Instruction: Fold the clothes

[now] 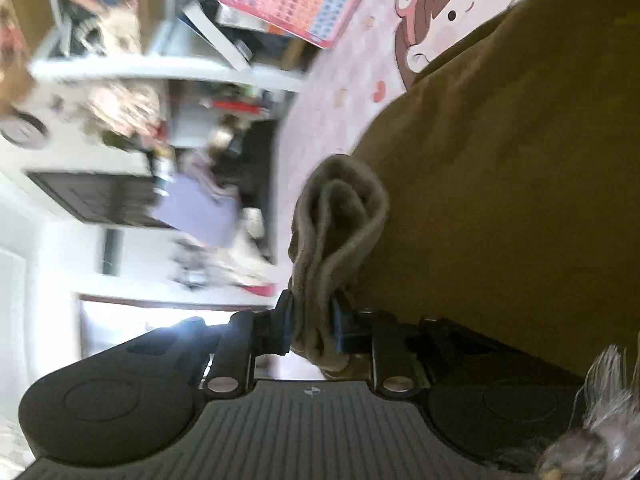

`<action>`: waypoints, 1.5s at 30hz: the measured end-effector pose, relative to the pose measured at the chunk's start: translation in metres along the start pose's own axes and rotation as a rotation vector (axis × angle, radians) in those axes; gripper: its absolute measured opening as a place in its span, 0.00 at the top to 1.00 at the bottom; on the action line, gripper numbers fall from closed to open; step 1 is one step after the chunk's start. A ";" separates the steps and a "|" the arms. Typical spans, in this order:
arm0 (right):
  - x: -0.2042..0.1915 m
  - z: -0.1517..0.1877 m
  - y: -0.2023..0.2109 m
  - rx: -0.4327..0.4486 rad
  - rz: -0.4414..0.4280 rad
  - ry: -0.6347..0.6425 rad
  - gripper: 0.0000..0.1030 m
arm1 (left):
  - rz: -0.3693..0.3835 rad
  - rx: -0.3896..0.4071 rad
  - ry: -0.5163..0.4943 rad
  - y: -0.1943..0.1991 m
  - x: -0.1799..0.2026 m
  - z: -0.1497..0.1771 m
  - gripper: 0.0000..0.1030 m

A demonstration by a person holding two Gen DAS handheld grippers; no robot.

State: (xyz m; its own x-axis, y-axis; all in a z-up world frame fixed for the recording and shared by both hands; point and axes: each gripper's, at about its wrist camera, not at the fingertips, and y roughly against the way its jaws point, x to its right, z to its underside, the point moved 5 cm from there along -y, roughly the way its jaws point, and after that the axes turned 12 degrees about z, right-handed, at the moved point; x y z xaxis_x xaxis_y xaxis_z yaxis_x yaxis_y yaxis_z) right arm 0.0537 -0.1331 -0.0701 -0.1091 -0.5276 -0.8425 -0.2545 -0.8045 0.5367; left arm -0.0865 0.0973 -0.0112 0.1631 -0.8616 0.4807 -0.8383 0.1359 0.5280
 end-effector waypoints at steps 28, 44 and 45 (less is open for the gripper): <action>0.008 0.047 0.083 0.396 0.589 0.662 0.42 | 0.064 -0.178 -0.196 -0.054 0.056 0.032 0.24; 0.040 0.072 0.123 0.410 0.687 0.771 0.27 | -0.031 -0.213 -0.266 -0.039 0.096 0.078 0.20; 0.040 0.074 0.124 0.409 0.687 0.772 0.27 | -0.031 -0.212 -0.272 -0.038 0.096 0.078 0.20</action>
